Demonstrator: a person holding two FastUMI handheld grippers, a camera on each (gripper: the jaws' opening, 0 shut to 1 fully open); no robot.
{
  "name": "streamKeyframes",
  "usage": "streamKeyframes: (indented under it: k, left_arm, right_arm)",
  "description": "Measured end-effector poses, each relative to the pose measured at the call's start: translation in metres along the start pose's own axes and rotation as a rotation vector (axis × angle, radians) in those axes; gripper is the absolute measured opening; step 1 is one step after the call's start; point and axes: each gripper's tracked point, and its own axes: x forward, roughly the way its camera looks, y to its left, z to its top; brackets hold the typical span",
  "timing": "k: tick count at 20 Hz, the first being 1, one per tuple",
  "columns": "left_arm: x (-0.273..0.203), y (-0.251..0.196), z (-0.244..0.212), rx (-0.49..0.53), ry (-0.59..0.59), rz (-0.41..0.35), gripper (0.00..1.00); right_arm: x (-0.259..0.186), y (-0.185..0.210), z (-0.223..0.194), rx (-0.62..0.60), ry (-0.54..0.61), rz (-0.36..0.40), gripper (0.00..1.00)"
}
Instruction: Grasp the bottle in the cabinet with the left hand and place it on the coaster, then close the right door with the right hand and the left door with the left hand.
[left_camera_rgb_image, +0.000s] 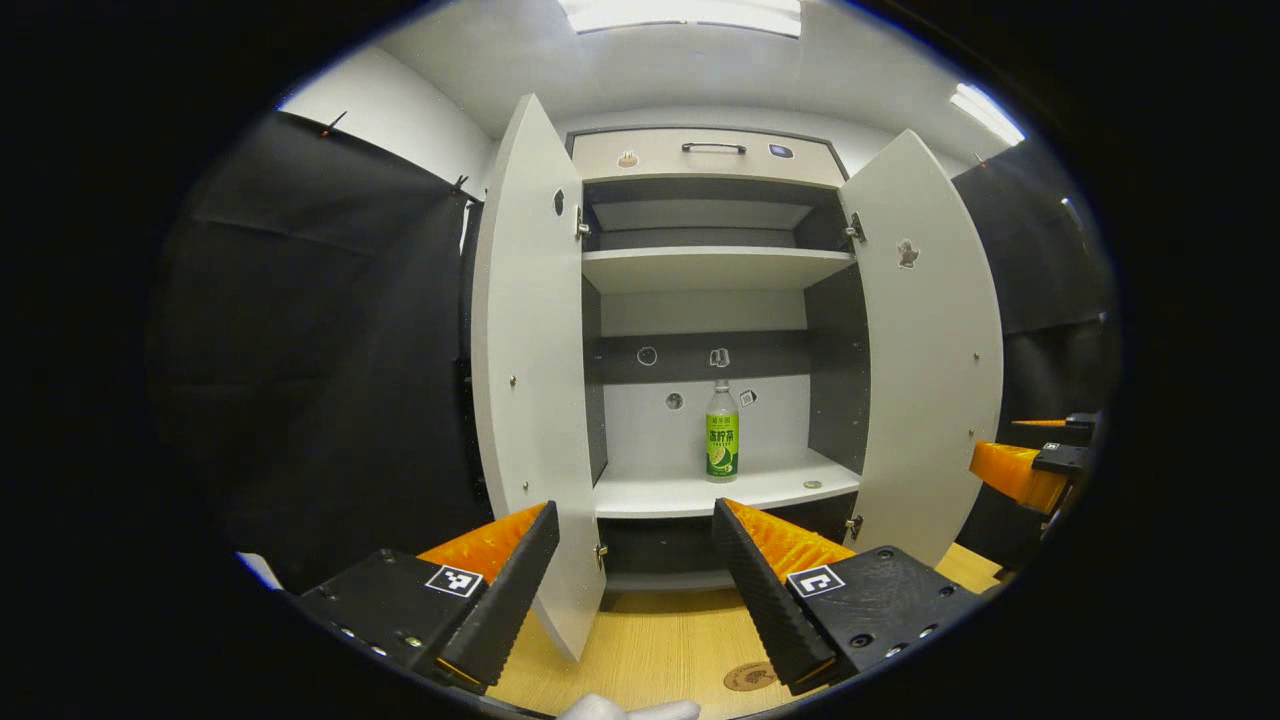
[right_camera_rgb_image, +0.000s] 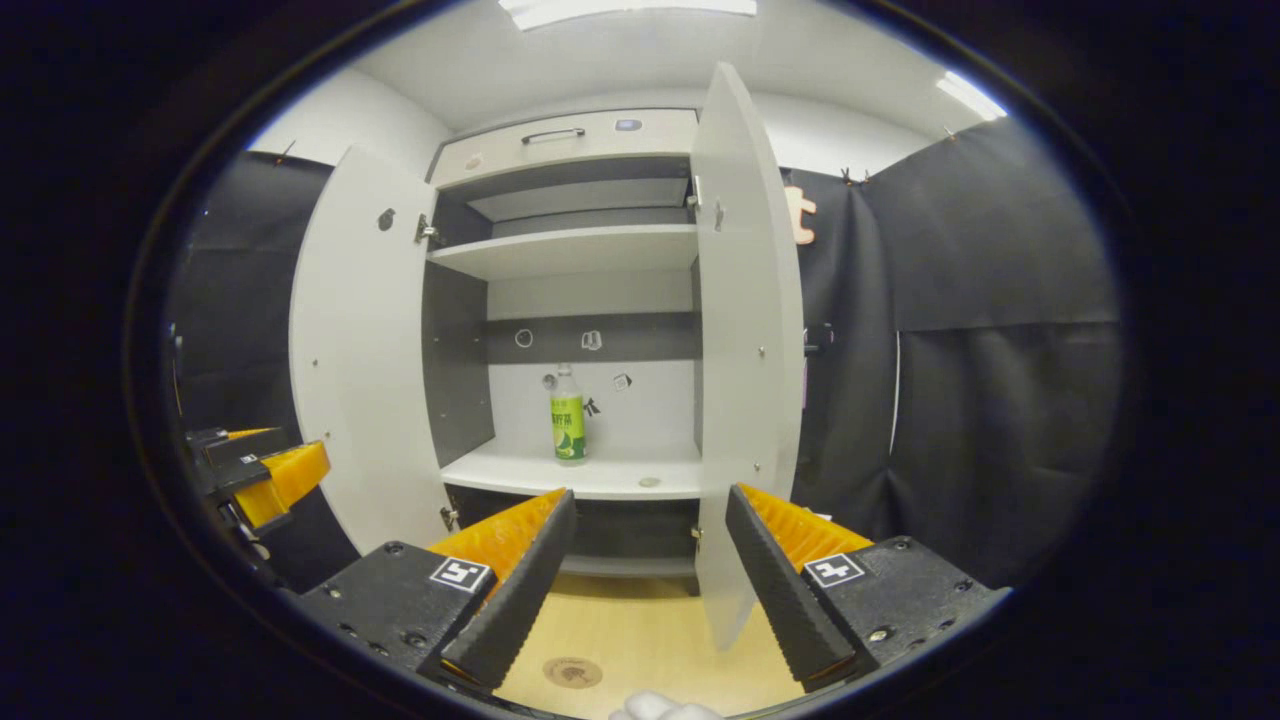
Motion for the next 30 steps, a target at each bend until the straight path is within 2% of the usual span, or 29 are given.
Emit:
streamKeyframes:
  k: [1, 2, 3, 4, 5, 6, 10, 11, 13, 19, 20, 22, 23, 25, 26, 27, 28, 30]
  left_arm:
    - [0.001, 0.000, 0.000, 0.001, 0.001, -0.002, 0.94]
    - [0.002, 0.000, 0.001, 0.002, -0.002, -0.004, 0.94]
    - [0.003, 0.000, 0.001, 0.006, -0.002, -0.002, 0.95]
    - [0.005, 0.000, 0.002, 0.010, -0.002, -0.003, 0.94]
    - [0.007, 0.000, 0.001, 0.012, -0.002, -0.003, 0.99]
    - [0.009, 0.000, 0.002, 0.011, -0.007, -0.005, 0.95]
    - [0.027, -0.003, 0.006, 0.013, -0.019, -0.018, 0.95]
    - [0.034, -0.006, 0.007, 0.013, -0.022, -0.023, 0.95]
    - [0.054, -0.010, 0.011, 0.016, -0.033, -0.027, 0.94]
    - [0.148, -0.040, 0.028, -0.002, -0.105, -0.059, 0.95]
    - [0.167, -0.047, 0.029, -0.004, -0.114, -0.062, 0.94]
    - [0.205, -0.062, 0.030, -0.011, -0.132, -0.071, 0.95]
    - [0.224, -0.069, 0.030, -0.013, -0.130, -0.069, 0.95]
    - [0.258, -0.080, 0.030, 0.012, -0.132, -0.055, 0.95]
    - [0.273, -0.087, 0.027, 0.003, -0.125, -0.060, 0.95]
    - [0.288, -0.094, 0.023, -0.019, -0.120, -0.069, 0.95]
    - [0.303, -0.100, 0.019, -0.042, -0.119, -0.075, 0.94]
    - [0.331, -0.109, 0.014, -0.066, -0.100, -0.068, 0.95]
  right_arm:
    - [0.001, 0.001, 0.001, -0.001, -0.001, 0.002, 0.95]
    - [0.001, 0.002, 0.001, -0.002, -0.001, 0.003, 0.99]
    - [0.002, 0.002, 0.001, -0.001, -0.001, 0.002, 0.95]
    - [0.003, 0.003, 0.001, 0.000, 0.001, 0.002, 0.95]
    - [0.004, 0.004, 0.001, 0.000, 0.003, 0.002, 0.95]
    - [0.005, 0.005, 0.001, 0.000, 0.002, 0.003, 0.95]
    - [0.008, 0.008, 0.001, -0.008, 0.012, 0.009, 0.95]
    - [0.008, 0.009, 0.001, -0.010, 0.017, 0.012, 0.99]
    - [0.010, 0.011, 0.001, -0.023, 0.029, 0.020, 0.95]
    - [0.018, 0.020, 0.008, -0.041, 0.049, 0.038, 0.95]
    - [0.021, 0.020, 0.008, -0.044, 0.055, 0.040, 0.99]
    - [0.024, 0.022, 0.010, -0.047, 0.061, 0.041, 0.95]
    - [0.024, 0.023, 0.009, -0.050, 0.066, 0.045, 0.99]
    - [0.023, 0.025, 0.006, -0.059, 0.086, 0.054, 0.95]
    - [0.024, 0.025, 0.005, -0.061, 0.094, 0.061, 0.99]
    - [0.025, 0.026, 0.004, -0.066, 0.102, 0.064, 0.99]
    - [0.026, 0.027, 0.001, -0.071, 0.111, 0.064, 0.95]
    - [0.027, 0.027, -0.001, -0.080, 0.124, 0.065, 0.95]
